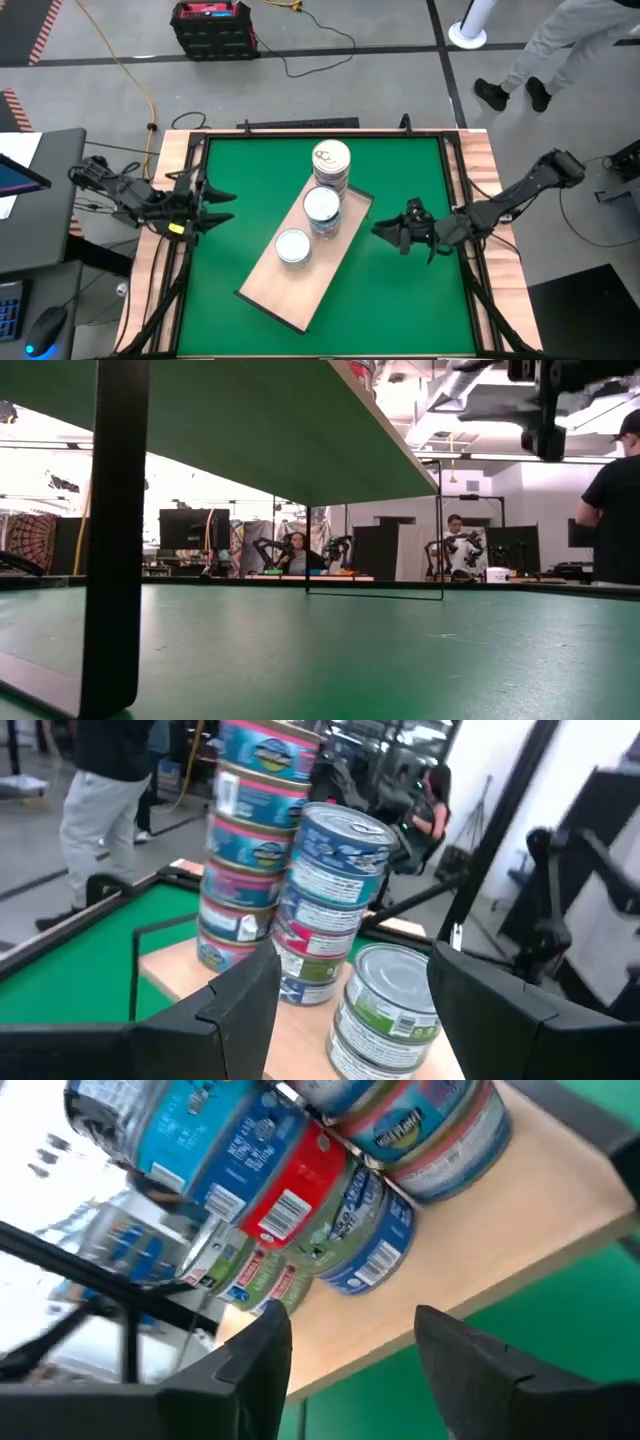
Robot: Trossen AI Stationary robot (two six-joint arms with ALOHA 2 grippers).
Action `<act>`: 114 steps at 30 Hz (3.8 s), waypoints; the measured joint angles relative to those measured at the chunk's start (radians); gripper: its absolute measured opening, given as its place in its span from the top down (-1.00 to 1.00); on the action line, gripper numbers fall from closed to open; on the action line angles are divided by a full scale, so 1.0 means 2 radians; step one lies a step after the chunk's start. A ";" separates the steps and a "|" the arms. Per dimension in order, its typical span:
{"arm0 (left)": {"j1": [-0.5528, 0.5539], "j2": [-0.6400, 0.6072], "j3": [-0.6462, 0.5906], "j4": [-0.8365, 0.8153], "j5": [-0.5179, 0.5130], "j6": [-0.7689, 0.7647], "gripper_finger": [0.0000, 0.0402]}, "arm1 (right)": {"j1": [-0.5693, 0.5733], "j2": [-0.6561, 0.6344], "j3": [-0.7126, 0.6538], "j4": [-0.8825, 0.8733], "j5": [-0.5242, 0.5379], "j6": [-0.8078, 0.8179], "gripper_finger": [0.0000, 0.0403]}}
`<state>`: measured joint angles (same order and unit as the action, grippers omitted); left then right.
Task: Stack canned seafood by type on shelf
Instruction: Return to Home Position
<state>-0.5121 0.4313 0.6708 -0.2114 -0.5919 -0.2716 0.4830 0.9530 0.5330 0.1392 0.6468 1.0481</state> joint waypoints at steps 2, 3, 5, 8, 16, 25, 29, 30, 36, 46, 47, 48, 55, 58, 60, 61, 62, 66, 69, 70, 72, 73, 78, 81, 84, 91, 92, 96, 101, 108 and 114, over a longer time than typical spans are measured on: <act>0.000 -0.015 -0.009 -0.001 -0.009 -0.019 -0.21 | -0.009 -0.004 -0.033 0.051 -0.017 0.001 -0.16; 0.000 -0.021 -0.013 -0.001 -0.014 -0.025 -0.21 | -0.014 -0.006 -0.047 0.067 -0.029 0.000 -0.15; 0.000 -0.031 -0.020 0.000 -0.035 -0.029 -0.21 | -0.025 -0.011 -0.070 0.096 -0.054 -0.003 -0.12; 0.000 -0.044 -0.033 0.019 -0.076 -0.036 -0.21 | -0.047 -0.027 -0.100 0.120 -0.099 -0.008 -0.08; 0.000 -0.077 -0.078 0.076 -0.148 -0.046 -0.21 | -0.114 -0.144 -0.181 0.186 -0.137 -0.091 0.06; 0.000 -0.082 -0.105 0.109 -0.187 -0.054 -0.21 | -0.171 -0.279 -0.205 0.090 -0.201 -0.117 0.19; 0.000 -0.082 -0.120 0.112 -0.197 -0.063 -0.21 | -0.186 -0.328 -0.205 0.063 -0.207 -0.140 0.23; 0.000 -0.082 -0.123 0.114 -0.196 -0.066 -0.21 | -0.189 -0.341 -0.205 0.055 -0.207 -0.147 0.24; 0.000 -0.092 -0.145 0.115 -0.190 -0.091 -0.21 | -0.211 -0.424 -0.205 -0.016 -0.207 -0.162 0.30; 0.000 -0.127 -0.154 0.103 -0.190 -0.091 -0.20 | -0.230 -0.475 -0.210 -0.073 -0.207 -0.156 0.34; 0.000 -0.131 -0.154 0.095 -0.189 -0.094 -0.20 | -0.229 -0.476 -0.216 -0.075 -0.207 -0.152 0.34; 0.000 -0.135 -0.154 0.088 -0.189 -0.098 -0.18 | -0.229 -0.476 -0.221 -0.073 -0.208 -0.147 0.34; 0.000 -0.142 -0.155 0.035 -0.155 -0.154 0.02 | -0.222 -0.476 -0.248 -0.063 -0.206 -0.132 0.34; 0.000 -0.142 -0.171 0.040 -0.145 -0.173 0.10 | -0.223 -0.475 -0.252 -0.062 -0.190 -0.131 0.34; 0.000 -0.142 -0.193 0.059 -0.126 -0.190 0.15 | -0.223 -0.475 -0.252 -0.062 -0.184 -0.131 0.34; 0.000 -0.142 -0.203 0.068 -0.114 -0.200 0.18 | -0.223 -0.474 -0.252 -0.062 -0.183 -0.131 0.34; 0.000 -0.142 -0.214 0.082 -0.100 -0.212 0.22 | -0.223 -0.474 -0.252 -0.062 -0.183 -0.131 0.34; 0.000 -0.142 -0.254 0.134 -0.052 -0.232 0.40 | -0.223 -0.473 -0.252 -0.063 -0.183 -0.131 0.34; 0.000 -0.142 -0.265 0.156 -0.013 -0.212 0.55 | -0.223 -0.474 -0.252 -0.063 -0.182 -0.131 0.34; 0.000 -0.142 -0.265 0.156 0.002 -0.201 0.59 | -0.223 -0.473 -0.252 -0.063 -0.182 -0.131 0.34; 0.000 -0.142 -0.265 0.156 0.033 -0.186 0.67 | -0.223 -0.474 -0.252 -0.064 -0.182 -0.131 0.34; 0.000 -0.142 -0.265 0.156 0.049 -0.178 0.71 | -0.223 -0.474 -0.252 -0.064 -0.182 -0.131 0.34; 0.000 -0.142 -0.265 0.132 0.079 -0.127 0.83 | -0.223 -0.474 -0.253 -0.064 -0.182 -0.131 0.34; 0.000 -0.142 -0.265 0.097 0.068 -0.095 0.85 | -0.223 -0.473 -0.253 -0.064 -0.182 -0.131 0.34; 0.000 -0.142 -0.265 0.051 0.067 -0.087 0.85 | -0.223 -0.474 -0.253 -0.065 -0.182 -0.131 0.34; 0.000 -0.142 -0.262 -0.070 0.067 -0.095 0.85 | -0.223 -0.474 -0.253 -0.065 -0.180 -0.131 0.34; 0.000 -0.142 -0.261 -0.082 0.067 -0.095 0.85 | -0.223 -0.474 -0.253 -0.065 -0.180 -0.131 0.34; 0.000 -0.141 -0.259 -0.099 0.067 -0.095 0.85 | -0.223 -0.474 -0.253 -0.065 -0.180 -0.131 0.34; 0.000 -0.140 -0.260 -0.078 0.067 -0.096 0.85 | -0.223 -0.474 -0.253 -0.066 -0.180 -0.131 0.34; 0.000 -0.140 -0.261 -0.071 0.067 -0.096 0.85 | -0.223 -0.474 -0.253 -0.066 -0.180 -0.131 0.34; 0.000 -0.141 -0.261 -0.070 0.067 -0.096 0.85 | -0.223 -0.473 -0.253 -0.066 -0.180 -0.131 0.34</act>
<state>-0.5129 0.1501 0.1493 -0.3521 -0.4583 -0.4637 0.0376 0.0062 0.0265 0.0078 0.2867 0.7864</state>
